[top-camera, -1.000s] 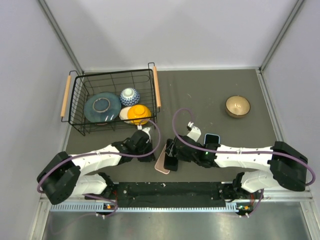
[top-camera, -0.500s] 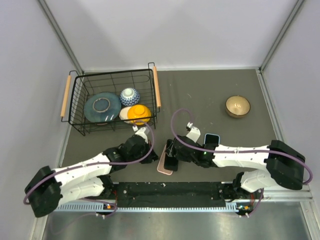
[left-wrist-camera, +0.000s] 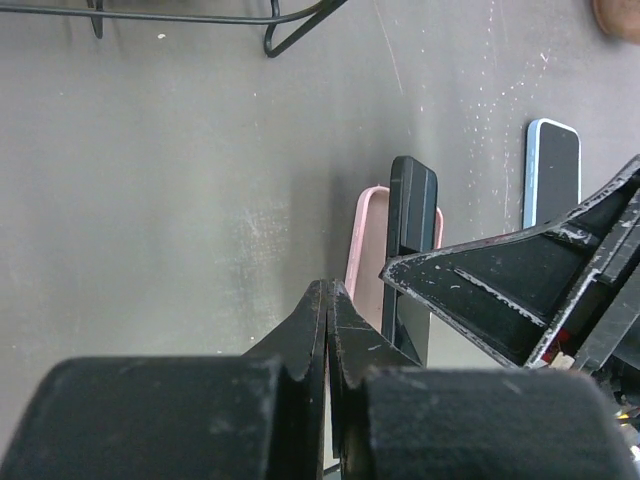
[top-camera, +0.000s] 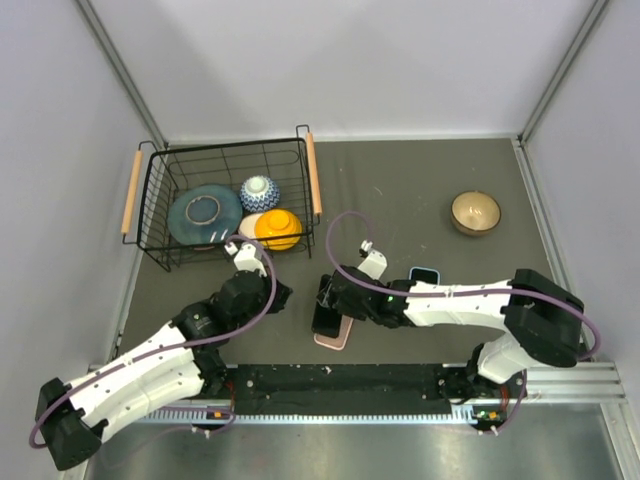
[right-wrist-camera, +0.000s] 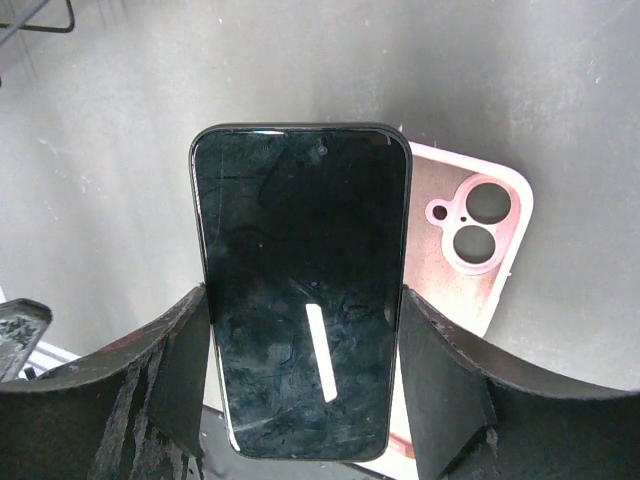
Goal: Put the phone into the phone case
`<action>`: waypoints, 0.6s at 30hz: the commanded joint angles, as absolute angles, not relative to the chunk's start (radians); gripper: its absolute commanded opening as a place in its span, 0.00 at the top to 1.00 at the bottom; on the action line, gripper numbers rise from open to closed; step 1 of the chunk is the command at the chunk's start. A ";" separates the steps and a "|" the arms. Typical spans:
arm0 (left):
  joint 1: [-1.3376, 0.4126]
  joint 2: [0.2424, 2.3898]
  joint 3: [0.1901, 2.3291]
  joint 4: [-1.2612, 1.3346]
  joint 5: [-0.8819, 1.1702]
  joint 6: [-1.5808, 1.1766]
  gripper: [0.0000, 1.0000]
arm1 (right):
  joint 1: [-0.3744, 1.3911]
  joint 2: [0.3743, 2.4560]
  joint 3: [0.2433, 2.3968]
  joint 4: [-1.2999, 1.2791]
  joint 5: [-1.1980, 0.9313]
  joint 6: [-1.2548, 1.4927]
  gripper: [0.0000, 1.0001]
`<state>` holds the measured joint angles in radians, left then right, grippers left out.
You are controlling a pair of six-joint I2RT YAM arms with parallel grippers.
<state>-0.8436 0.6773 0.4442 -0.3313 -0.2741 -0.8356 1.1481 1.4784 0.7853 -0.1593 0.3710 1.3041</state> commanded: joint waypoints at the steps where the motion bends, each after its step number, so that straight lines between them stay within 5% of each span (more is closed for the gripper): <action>1: -0.833 0.657 0.453 -0.337 -0.275 -0.761 1.00 | 1.178 1.509 0.844 -0.155 0.396 1.362 0.69; 14: -0.831 0.647 0.388 -0.269 -0.212 -0.765 1.00 | 1.236 1.552 0.910 -0.379 0.491 1.410 0.63; 18: -0.830 0.676 0.387 -0.256 -0.184 -0.767 0.86 | 1.243 1.581 0.939 -0.440 0.511 1.428 0.57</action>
<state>-0.8337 0.6579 0.3935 -0.3279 -0.2207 -0.7692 1.2179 1.5593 0.8696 -0.3824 0.4496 1.3899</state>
